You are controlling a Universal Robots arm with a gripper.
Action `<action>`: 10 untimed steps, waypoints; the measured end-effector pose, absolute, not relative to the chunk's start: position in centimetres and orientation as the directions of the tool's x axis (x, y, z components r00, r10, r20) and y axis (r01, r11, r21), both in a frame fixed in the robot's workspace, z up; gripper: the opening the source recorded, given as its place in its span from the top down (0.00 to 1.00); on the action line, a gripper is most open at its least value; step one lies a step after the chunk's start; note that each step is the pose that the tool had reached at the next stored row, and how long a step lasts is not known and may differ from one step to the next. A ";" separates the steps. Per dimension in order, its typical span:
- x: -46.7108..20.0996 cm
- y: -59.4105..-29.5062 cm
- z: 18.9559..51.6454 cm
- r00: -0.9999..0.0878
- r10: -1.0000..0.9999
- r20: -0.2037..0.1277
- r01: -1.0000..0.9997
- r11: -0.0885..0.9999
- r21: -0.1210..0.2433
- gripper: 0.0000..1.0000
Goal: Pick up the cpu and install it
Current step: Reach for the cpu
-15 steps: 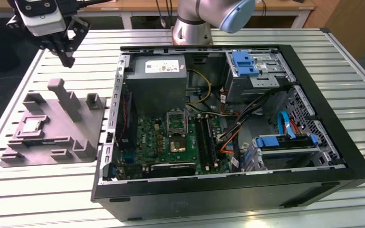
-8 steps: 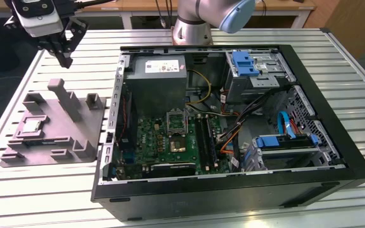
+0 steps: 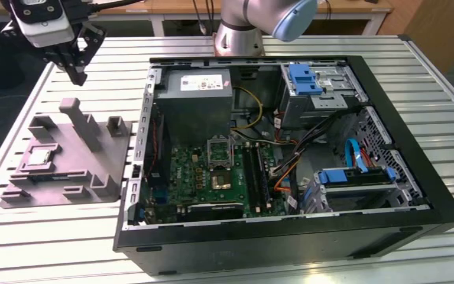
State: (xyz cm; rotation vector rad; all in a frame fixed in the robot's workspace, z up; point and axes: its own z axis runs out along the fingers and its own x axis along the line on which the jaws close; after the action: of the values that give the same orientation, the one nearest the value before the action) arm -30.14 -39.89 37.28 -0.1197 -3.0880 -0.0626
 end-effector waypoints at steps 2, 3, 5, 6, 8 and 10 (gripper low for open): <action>-30.2 -39.9 37.2 -0.996 0.076 0.053 0.078 0.996 0.038 0.89; -30.3 -39.9 37.2 -0.996 0.076 0.054 0.078 0.996 0.038 0.89; -30.4 -39.9 37.2 -0.996 0.076 0.056 0.078 0.996 0.038 0.89; -30.4 -39.9 37.2 -0.996 0.076 0.056 0.079 0.996 0.038 0.89; -30.6 -39.9 37.2 -0.995 0.076 0.057 0.079 0.996 0.038 0.89; -30.7 -39.9 37.1 -0.995 0.076 0.058 0.078 0.996 0.038 0.89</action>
State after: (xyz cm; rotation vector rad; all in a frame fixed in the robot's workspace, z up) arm -30.66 -39.90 37.14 -0.1195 -3.0826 -0.0623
